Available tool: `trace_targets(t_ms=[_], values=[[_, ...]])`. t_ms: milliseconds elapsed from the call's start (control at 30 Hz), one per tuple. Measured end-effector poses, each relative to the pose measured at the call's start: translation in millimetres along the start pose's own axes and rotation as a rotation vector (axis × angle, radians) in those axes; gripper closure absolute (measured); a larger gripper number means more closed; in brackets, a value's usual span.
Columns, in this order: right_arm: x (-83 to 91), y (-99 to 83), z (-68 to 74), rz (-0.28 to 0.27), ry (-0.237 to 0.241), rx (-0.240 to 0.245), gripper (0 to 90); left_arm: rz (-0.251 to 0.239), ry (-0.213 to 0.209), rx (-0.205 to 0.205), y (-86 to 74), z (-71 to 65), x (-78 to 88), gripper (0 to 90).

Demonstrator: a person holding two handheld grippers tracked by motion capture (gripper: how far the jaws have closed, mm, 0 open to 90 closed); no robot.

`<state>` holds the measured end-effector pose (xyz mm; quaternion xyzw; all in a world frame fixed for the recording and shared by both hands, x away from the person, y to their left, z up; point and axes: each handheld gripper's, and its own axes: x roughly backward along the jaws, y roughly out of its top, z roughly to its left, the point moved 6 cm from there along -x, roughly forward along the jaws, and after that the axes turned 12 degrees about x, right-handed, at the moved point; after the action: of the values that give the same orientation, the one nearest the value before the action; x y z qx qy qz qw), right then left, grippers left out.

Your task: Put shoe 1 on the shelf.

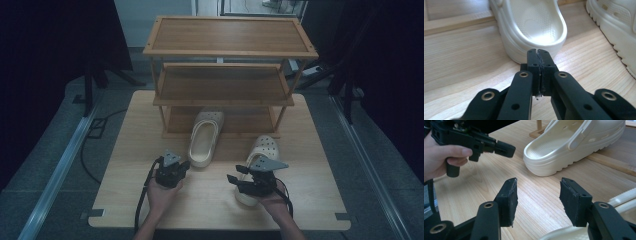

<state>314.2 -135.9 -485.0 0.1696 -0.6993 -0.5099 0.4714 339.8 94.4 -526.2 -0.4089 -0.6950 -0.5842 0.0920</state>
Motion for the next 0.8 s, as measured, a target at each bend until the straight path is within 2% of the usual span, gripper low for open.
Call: trace_targets(t_ms=[33,300,800], values=[[0.3,0.2,-0.2,-0.001,-0.001,0.0,48.2,0.01,-0.002,-0.013,-1.0,-2.1,-3.6,88.7],[4.3,2.2,-2.9,-0.013,-0.008,-0.006,48.2,0.042,0.001,-0.019,-3.4,-4.6,-16.4,88.8],[3.0,3.2,-1.3,-0.012,-0.003,-0.004,48.1,0.049,-0.002,-0.027,2.9,-8.9,-24.9,88.3]])
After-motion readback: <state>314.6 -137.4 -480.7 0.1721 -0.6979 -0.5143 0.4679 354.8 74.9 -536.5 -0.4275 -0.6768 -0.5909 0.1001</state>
